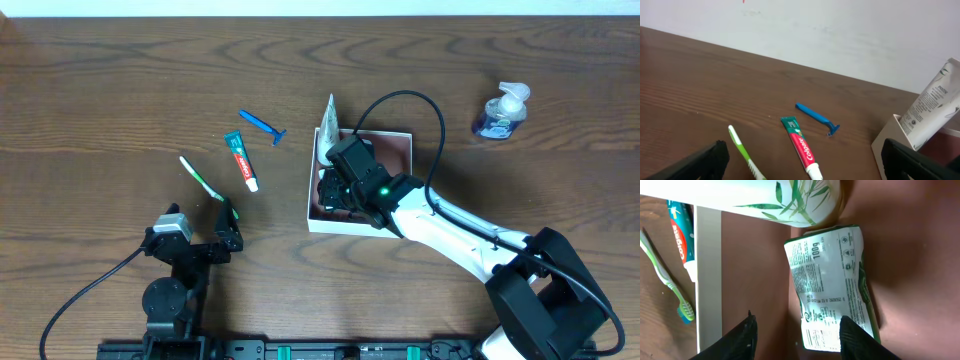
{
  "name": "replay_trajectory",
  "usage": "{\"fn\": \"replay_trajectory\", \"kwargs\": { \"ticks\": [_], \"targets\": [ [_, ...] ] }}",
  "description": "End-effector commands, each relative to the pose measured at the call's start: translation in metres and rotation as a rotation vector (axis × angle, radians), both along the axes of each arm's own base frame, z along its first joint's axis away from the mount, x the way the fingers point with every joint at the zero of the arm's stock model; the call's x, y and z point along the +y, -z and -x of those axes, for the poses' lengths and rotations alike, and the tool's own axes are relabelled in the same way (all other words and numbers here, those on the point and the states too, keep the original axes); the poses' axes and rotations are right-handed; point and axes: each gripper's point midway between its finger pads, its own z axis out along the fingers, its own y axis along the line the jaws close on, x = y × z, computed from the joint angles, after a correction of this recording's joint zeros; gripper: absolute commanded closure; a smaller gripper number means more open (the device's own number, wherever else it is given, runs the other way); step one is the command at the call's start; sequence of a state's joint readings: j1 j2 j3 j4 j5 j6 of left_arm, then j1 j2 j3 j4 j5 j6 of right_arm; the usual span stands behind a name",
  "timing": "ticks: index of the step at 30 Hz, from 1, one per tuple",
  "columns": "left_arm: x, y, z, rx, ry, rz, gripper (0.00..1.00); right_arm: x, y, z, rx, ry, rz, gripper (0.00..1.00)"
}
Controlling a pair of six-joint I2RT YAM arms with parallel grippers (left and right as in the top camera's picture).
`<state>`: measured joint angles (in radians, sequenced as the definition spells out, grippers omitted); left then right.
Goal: Pack container
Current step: 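Move the soap packet into the box and release it, then move the right gripper to the blue soap pump bottle and grasp it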
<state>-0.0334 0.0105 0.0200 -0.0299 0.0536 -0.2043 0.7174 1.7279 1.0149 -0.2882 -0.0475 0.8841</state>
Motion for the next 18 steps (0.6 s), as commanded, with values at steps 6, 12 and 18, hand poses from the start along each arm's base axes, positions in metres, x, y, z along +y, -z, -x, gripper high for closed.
{"fn": "replay_trajectory", "kwargs": {
  "ticks": [6,12,18],
  "targets": [
    [0.0,0.016,0.001,0.047,0.004,-0.017,0.02,-0.006,-0.043,0.001,-0.103,-0.021,0.008,0.47],
    [0.0,0.016,0.001,0.047,0.004,-0.017,0.02,-0.053,-0.115,0.011,-0.22,0.073,0.035,0.43],
    [0.0,0.016,0.001,0.047,0.004,-0.017,0.02,-0.13,-0.182,0.0,-0.46,0.121,0.156,0.13]
  ]
}}
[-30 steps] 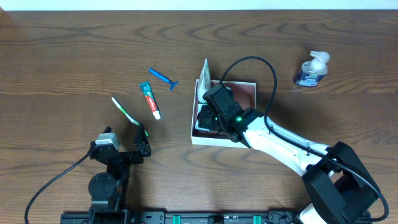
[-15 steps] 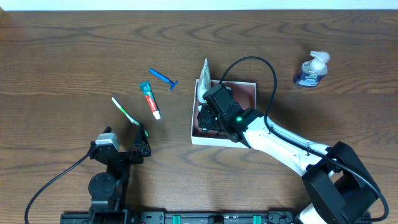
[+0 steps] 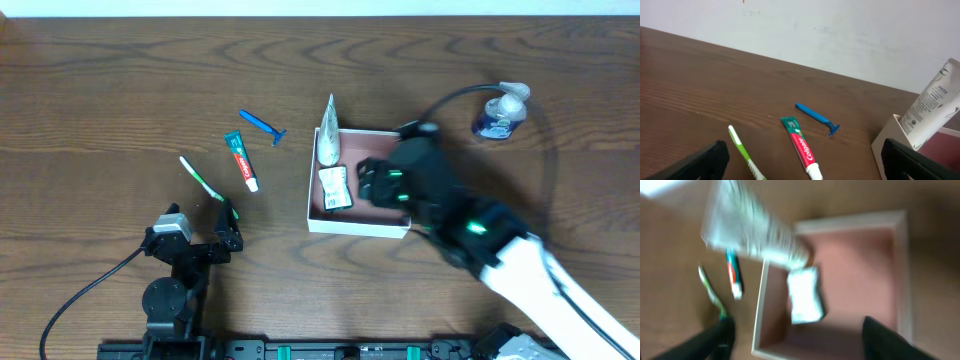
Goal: Pack container
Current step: 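Move the right gripper to the blue soap pump bottle and grasp it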
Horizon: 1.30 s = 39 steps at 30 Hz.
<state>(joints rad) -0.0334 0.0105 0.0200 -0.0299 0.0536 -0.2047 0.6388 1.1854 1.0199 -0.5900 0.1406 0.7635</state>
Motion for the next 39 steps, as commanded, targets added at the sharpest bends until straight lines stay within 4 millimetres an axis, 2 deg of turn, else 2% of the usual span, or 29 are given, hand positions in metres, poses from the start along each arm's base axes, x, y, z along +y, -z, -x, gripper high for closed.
{"fn": "replay_trajectory", "kwargs": {
  "ticks": [1,2,3,8,14,19,22,28,32,39],
  "targets": [
    [0.0,0.016,0.001,0.047,0.004,-0.018,0.02,-0.053,-0.031,-0.019,-0.158,0.039,0.175,0.08],
    [0.0,0.016,0.001,0.047,0.004,-0.018,0.02,-0.067,-0.035,-0.023,-0.175,0.048,0.21,0.02],
    [0.0,0.016,0.001,0.047,0.004,-0.018,0.02,-0.081,-0.037,-0.028,-0.183,0.067,0.24,0.01],
    [0.0,0.016,0.001,0.047,0.004,-0.018,0.02,-0.161,-0.048,-0.051,-0.174,0.208,0.339,0.01],
    [0.0,0.016,0.001,0.047,0.004,-0.018,0.02,-0.224,-0.06,-0.074,-0.156,0.295,0.322,0.01],
    [0.0,0.016,0.001,0.047,0.004,-0.018,0.02,-0.256,-0.049,-0.094,-0.118,0.302,0.35,0.01],
    [0.0,0.016,0.001,0.047,0.004,-0.018,0.02,-0.265,-0.034,-0.107,-0.089,0.323,0.341,0.01],
    [0.0,0.016,0.001,0.047,0.004,-0.018,0.02,-0.269,-0.007,-0.139,-0.088,0.32,0.325,0.01],
    [0.0,0.016,0.001,0.047,0.004,-0.018,0.02,-0.26,0.002,-0.16,-0.131,0.221,0.328,0.01],
    [0.0,0.016,0.001,0.047,0.004,-0.018,0.02,-0.25,0.028,-0.174,-0.119,0.12,0.326,0.01]
  ]
}}
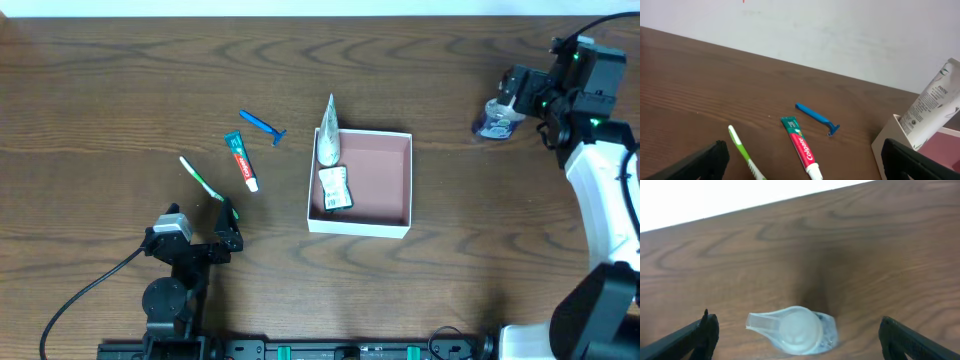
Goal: Pack container
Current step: 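Move the right gripper to the blue soap pump bottle and grasp it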
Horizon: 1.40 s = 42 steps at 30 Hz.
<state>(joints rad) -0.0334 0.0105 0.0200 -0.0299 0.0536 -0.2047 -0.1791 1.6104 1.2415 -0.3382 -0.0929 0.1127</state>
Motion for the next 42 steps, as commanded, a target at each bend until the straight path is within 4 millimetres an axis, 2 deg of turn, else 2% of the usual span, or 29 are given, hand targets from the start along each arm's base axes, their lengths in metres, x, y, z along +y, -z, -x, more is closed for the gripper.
{"fn": "replay_trajectory", "kwargs": {
  "ticks": [1,6,12,18,24,29,34,40,42],
  "targets": [
    [0.0,0.016,0.001,0.047,0.004,-0.018,0.02,0.01,0.008,-0.008,0.006,-0.118,0.022,0.01],
    [0.0,0.016,0.001,0.047,0.004,-0.018,0.02,0.022,0.026,-0.014,0.022,-0.238,0.032,0.01],
    [0.0,0.016,0.001,0.047,0.004,-0.018,0.02,0.026,0.028,-0.017,0.008,-0.304,0.074,0.04],
    [0.0,0.016,0.001,0.047,0.004,-0.018,0.02,0.026,0.027,-0.018,0.004,-0.306,0.077,0.2],
    [0.0,0.016,0.001,0.047,0.004,-0.018,0.02,0.026,0.033,-0.016,0.023,-0.307,0.072,0.22],
    [0.0,0.016,0.001,0.047,0.004,-0.018,0.02,0.026,0.048,-0.017,0.056,-0.308,0.061,0.27],
    [0.0,0.016,0.001,0.047,0.004,-0.018,0.02,0.026,0.06,-0.017,0.08,-0.309,0.052,0.37],
    [0.0,0.016,0.001,0.047,0.004,-0.018,0.02,0.025,0.059,-0.018,0.079,-0.302,0.058,0.64],
    [0.0,0.016,0.001,0.047,0.004,-0.018,0.02,0.025,0.059,-0.018,0.079,-0.302,0.057,0.66]
  ]
}}
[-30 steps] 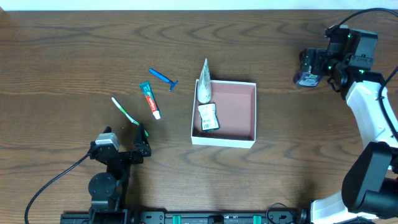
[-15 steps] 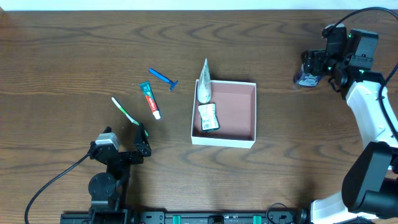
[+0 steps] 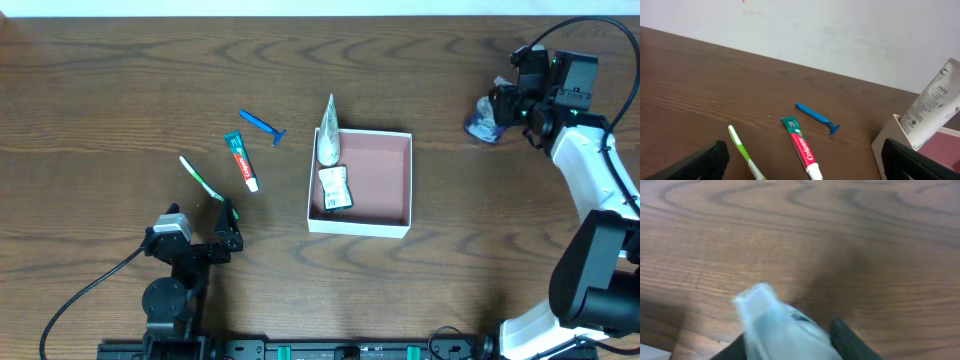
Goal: Pack container
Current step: 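Move the right gripper to the blue soap pump bottle and grasp it, then carry the soap bottle over the box and lower it inside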
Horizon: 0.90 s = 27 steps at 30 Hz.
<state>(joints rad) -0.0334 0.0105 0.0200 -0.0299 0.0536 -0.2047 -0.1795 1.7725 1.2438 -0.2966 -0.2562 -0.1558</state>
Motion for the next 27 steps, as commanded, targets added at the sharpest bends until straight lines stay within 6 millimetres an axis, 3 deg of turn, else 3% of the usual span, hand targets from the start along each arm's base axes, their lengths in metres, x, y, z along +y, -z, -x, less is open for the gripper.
{"fn": "replay_trajectory", "kwargs": {
  "ticks": [1,9,15,20,27],
  "targets": [
    [0.0,0.016,0.001,0.047,0.004,-0.018,0.02,0.0,-0.003,-0.003,-0.004,-0.002,-0.008,0.67],
    [0.0,0.016,0.001,0.047,0.004,-0.018,0.02,-0.001,-0.009,-0.007,-0.022,0.018,-0.024,0.7],
    [0.0,0.016,0.001,0.047,0.004,-0.018,0.02,-0.005,-0.02,-0.012,-0.025,0.093,-0.076,0.84],
    [0.0,0.016,0.001,0.047,0.004,-0.018,0.02,-0.004,-0.032,-0.013,-0.01,0.142,-0.129,0.89],
    [0.0,0.016,0.001,0.047,0.004,-0.018,0.02,0.011,-0.047,-0.01,0.027,0.123,-0.139,0.91]
  ]
}}
